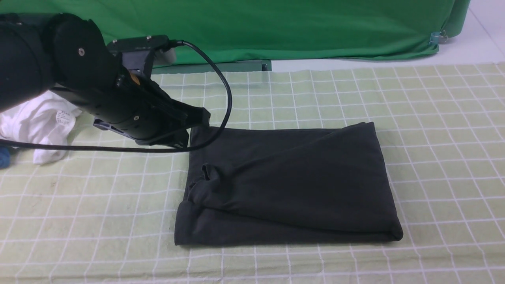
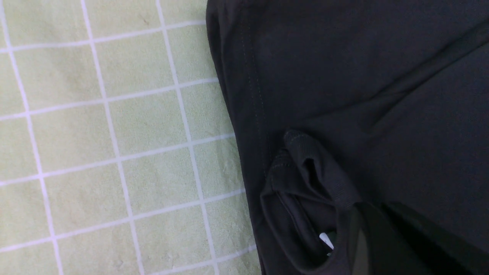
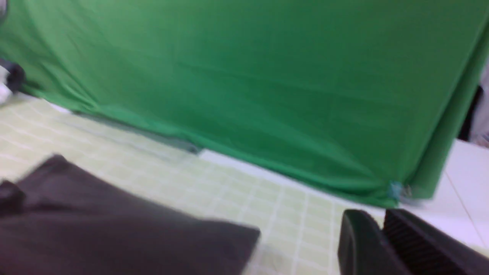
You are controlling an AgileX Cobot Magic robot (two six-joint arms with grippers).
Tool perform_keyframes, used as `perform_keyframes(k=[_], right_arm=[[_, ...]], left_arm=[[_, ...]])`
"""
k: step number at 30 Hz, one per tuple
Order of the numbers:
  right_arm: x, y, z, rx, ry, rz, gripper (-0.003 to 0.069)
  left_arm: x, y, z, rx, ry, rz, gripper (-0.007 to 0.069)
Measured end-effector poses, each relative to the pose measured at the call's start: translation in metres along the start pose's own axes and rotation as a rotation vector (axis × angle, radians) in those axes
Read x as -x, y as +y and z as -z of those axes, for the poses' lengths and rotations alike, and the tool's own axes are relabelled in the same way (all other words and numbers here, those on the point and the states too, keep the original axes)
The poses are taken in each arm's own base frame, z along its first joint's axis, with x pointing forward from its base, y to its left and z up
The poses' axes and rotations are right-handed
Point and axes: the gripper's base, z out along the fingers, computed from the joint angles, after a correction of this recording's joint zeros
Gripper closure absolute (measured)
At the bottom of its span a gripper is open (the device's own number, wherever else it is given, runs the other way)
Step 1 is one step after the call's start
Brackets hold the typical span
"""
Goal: Fold a long-sleeved shirt over a green coffee tablecloth.
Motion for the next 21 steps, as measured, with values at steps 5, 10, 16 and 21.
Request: perform_keyframes(k=[5,10,16,21], right_arm=[[-0.034,-0.001,0.009,-0.109,0.065,-0.004,0.0552],[-0.063,0.0,0.016,-0.195,0.157,-0.013,0.0536],[-0.078,0.001,0.021,-0.22,0.239,0.001,0.0526],[-0.08,0.001,0.022,-0.218,0.258,0.0,0.0515]], left_arm=[[0.0,0.0,0.0,0.003,-0.003,-0.039,0.061],[0.001,0.0,0.0,0.004,-0.008,-0.045,0.0611],[0.001,0.001,0.0,0.013,-0.008,-0.055,0.0611],[-0.002,0.002,0.0,0.018,0.028,-0.061,0.061]])
